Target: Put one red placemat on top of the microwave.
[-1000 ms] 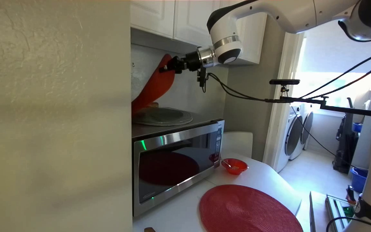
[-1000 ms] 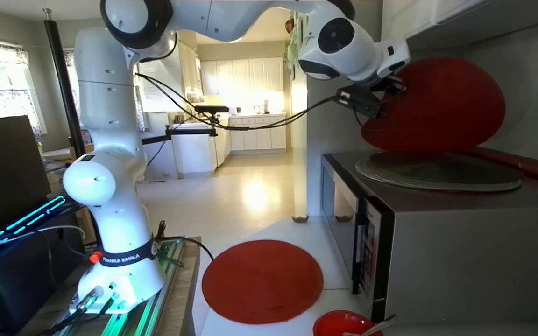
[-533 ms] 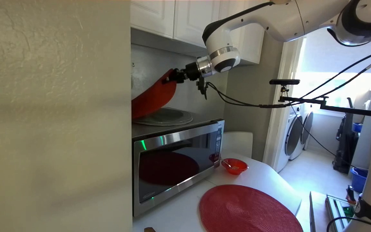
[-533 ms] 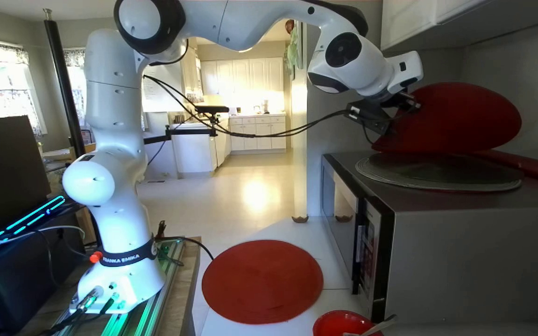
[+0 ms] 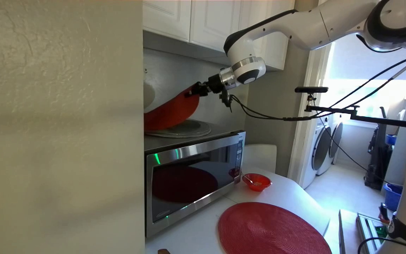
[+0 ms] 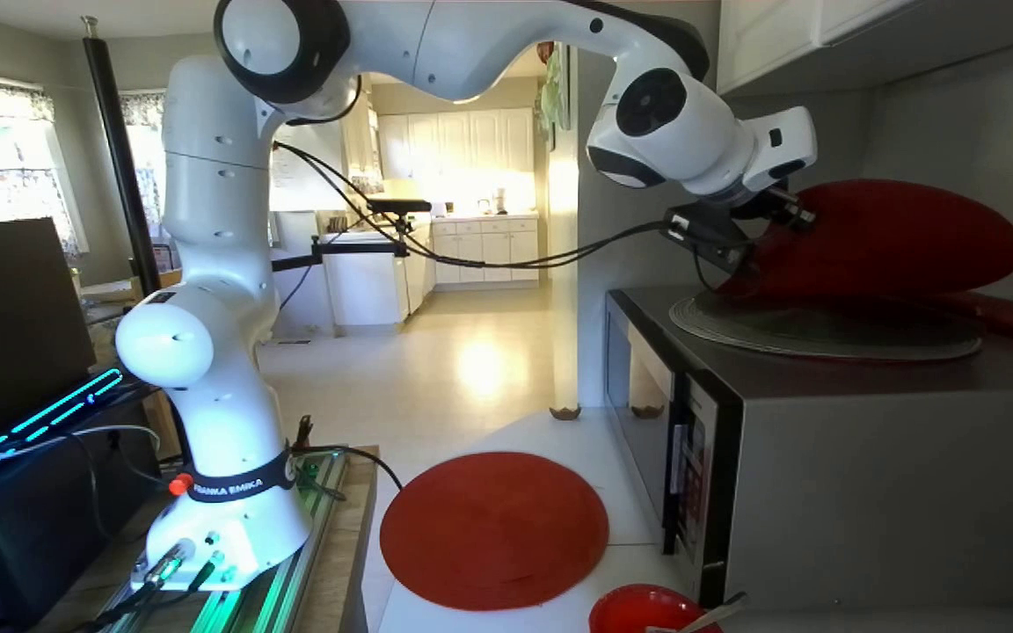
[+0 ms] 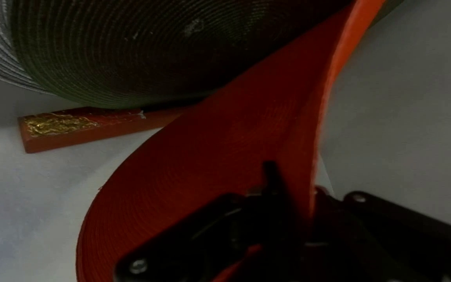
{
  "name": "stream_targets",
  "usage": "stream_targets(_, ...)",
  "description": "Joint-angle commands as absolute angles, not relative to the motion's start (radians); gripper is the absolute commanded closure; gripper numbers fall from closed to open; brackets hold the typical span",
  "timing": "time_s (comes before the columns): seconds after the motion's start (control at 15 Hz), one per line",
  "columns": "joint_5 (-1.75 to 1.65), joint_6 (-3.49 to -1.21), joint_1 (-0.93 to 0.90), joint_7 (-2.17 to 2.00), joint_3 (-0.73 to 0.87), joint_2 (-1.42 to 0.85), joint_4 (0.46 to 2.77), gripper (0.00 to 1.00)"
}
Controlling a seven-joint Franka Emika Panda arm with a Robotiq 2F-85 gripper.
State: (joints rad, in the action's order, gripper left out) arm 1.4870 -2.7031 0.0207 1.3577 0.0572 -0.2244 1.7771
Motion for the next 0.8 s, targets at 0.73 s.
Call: stream_targets(0.73, 1.469, -2.688, -0.02, 1.344, 0.025, -0.171, 1.882, 0.99)
